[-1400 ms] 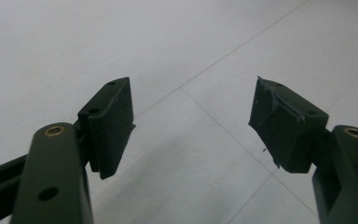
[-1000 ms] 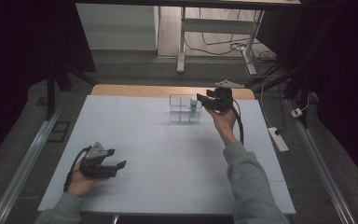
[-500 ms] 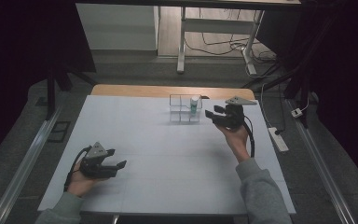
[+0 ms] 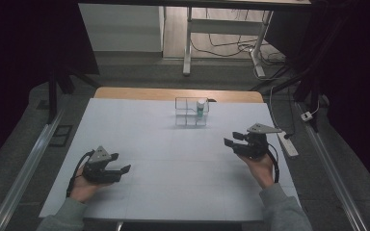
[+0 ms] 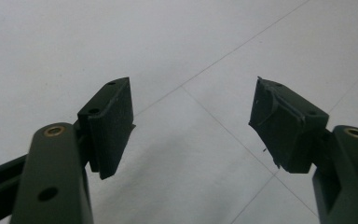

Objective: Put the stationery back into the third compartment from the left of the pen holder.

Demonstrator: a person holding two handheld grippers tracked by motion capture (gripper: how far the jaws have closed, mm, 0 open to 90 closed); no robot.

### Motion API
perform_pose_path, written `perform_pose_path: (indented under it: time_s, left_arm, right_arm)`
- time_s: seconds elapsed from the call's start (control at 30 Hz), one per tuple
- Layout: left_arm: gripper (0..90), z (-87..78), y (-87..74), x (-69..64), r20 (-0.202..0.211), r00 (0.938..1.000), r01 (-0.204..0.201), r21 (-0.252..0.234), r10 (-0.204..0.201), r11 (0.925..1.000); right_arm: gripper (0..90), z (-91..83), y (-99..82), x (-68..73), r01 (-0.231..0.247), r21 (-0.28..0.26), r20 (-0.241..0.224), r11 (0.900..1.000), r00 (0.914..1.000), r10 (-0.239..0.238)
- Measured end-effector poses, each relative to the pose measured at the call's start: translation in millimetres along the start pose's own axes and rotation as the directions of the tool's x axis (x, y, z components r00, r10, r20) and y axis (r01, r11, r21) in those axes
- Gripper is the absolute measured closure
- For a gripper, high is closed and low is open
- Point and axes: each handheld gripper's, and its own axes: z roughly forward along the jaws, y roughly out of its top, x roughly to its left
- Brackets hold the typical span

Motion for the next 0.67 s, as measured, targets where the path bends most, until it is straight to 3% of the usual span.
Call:
perform_pose_path:
  time_s: [0.47, 0.67]
  left_arm:
    - [29.9, 0.7, 0.6, 0.3, 0.002, 1.0, 0.004, -0.001, -0.004, 1.0]
    - [29.9, 0.5, 1.8, 1.0, 0.005, 1.0, 0.008, -0.008, -0.008, 0.9999]
  right_arm:
    - [44.3, -17.2, -31.4, 7.7, 0.019, 0.053, -0.027, 0.9984, 0.9995, -0.017]
    - [43.3, -19.7, -35.3, 7.9, 0.024, 0.057, -0.022, 0.9981, 0.9995, -0.023]
